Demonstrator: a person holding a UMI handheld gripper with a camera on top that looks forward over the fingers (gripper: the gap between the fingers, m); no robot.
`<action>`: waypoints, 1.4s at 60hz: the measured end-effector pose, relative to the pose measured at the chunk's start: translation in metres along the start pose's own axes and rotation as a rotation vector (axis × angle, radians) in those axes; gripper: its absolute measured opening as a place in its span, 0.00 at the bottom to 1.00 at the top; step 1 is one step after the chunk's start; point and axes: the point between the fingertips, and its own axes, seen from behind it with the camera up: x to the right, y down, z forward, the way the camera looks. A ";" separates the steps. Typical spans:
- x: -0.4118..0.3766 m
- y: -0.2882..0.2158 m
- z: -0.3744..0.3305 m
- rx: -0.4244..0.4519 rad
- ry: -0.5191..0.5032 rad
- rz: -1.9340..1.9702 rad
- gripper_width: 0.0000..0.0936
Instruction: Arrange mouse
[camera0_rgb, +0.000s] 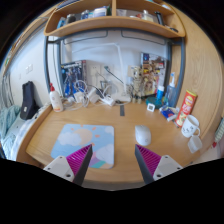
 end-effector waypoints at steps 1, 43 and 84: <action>0.005 0.007 0.006 -0.013 0.007 -0.001 0.92; 0.148 0.064 0.172 -0.120 0.013 0.060 0.81; 0.157 0.033 0.167 -0.185 0.123 0.101 0.34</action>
